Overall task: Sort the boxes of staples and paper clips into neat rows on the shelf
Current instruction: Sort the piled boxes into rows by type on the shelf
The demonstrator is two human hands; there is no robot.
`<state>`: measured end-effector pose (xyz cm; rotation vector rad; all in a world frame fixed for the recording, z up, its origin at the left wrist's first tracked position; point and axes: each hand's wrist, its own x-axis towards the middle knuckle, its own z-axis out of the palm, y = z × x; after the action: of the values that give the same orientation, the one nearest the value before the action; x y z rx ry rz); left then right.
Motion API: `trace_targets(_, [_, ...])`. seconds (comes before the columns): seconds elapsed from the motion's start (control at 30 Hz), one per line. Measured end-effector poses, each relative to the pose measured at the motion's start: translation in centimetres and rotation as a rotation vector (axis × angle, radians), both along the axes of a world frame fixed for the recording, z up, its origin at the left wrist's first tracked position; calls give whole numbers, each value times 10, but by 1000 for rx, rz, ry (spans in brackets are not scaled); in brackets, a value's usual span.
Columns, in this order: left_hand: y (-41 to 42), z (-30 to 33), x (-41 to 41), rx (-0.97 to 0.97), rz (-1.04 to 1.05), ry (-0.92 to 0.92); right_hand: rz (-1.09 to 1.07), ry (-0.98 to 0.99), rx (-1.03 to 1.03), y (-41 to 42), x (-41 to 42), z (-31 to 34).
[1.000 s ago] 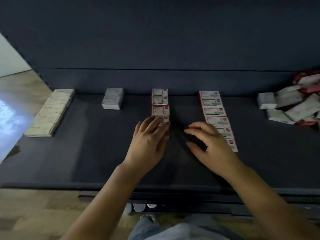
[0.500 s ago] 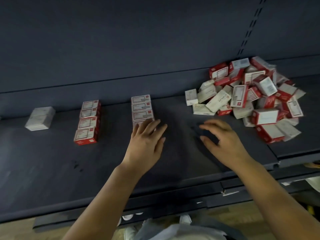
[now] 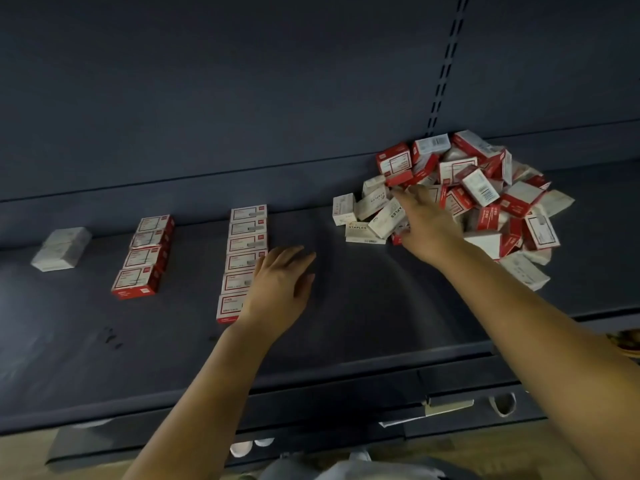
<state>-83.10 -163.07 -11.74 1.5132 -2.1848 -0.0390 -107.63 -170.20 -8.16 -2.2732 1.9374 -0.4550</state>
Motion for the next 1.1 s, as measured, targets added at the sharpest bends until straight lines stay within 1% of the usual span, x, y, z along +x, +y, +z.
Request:
trace_targets(0.1, [4,-1,3,21,7,8,5,186,48,-10,-2,-6])
trace_targets(0.17, [6,1,4,44,11,16,-2,250,40,-15,-1,-7])
trace_targets(0.37, [11,3,2,49,9,25,-37,226,-34,-8,2,-8])
trace_targets(0.43, [13,0,-1,57,-1,77,-42,127,-32,2,2,-10])
trace_targets(0.53, [21,-2,-10,105,1,244,22,-137,-38,26,6,-13])
trace_targets(0.63, [33,0,-23,262,26,524,136,-312,-68,55,13,-20])
trace_targets(0.7, [40,2,-30,389,29,722,201,-368,-70,72,20,-23])
trace_targets(0.77, [43,5,-35,465,2,832,237,-419,-69,83,26,-23])
trace_targets(0.83, [42,11,-36,476,-17,893,252,-474,-80,88,31,-20])
trace_targets(0.93, [38,19,-35,436,-43,977,257,-536,-63,89,33,-17])
trace_targets(1.0, [36,21,-33,416,-21,1063,274,-574,13,91,32,-12])
trace_targets(1.1, [33,19,-30,350,81,1176,352,-624,180,97,28,-6])
